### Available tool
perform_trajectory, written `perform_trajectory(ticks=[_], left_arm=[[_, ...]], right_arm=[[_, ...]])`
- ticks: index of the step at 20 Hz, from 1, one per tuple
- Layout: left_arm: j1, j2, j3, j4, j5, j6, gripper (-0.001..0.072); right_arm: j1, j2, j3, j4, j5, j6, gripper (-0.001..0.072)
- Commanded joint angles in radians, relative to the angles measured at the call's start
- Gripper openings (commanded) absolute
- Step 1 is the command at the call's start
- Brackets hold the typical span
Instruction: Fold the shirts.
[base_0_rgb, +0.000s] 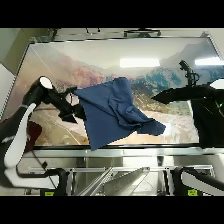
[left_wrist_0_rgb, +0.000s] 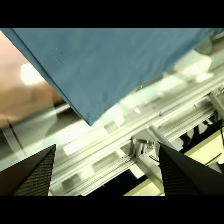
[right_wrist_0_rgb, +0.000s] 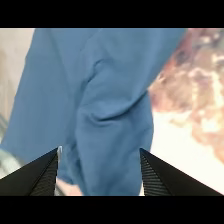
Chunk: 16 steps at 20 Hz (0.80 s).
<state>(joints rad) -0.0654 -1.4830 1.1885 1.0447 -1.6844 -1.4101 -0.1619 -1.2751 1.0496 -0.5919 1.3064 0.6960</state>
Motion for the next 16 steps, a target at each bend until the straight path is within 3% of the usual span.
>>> perform_trajectory(ticks=[1, 4, 6, 7, 8, 9, 12, 16], left_arm=[[-0.093, 0.244, -0.222, 0.000, 0.107, 0.002, 0.0703], [-0.220, 0.399, -0.359, 0.001, 0.276, -0.005, 0.0702], [-0.318, 0.468, -0.439, 0.001, 0.463, -0.005, 0.0681], [-0.375, 0.495, -0.475, 0.001, 0.540, -0.021, 0.0271], [-0.415, 0.518, -0.502, 0.003, 0.589, -0.021, 0.0028], [-0.461, 0.544, -0.528, 0.000, 0.641, -0.041, 0.0027], [-0.476, 0.612, -0.537, 0.013, 0.619, -0.162, 0.0025], [-0.305, 0.833, -0.719, -0.021, 0.582, -0.264, 0.0024]], right_arm=[[0.049, 0.005, -0.023, -0.037, 0.038, 0.023, 0.0503], [0.110, 0.005, -0.090, -0.036, 0.018, 0.010, 0.0479], [0.154, -0.015, -0.101, -0.027, -0.037, 0.000, 0.0485], [0.168, -0.030, -0.101, 0.009, -0.065, 0.000, 0.0486], [0.177, -0.046, -0.101, 0.060, -0.068, 0.000, 0.0486], [0.177, -0.058, -0.100, 0.095, -0.067, 0.000, 0.0486], [0.175, -0.066, -0.100, 0.095, -0.068, 0.024, 0.0485], [0.176, -0.064, -0.100, 0.070, -0.013, 0.045, 0.0481]])
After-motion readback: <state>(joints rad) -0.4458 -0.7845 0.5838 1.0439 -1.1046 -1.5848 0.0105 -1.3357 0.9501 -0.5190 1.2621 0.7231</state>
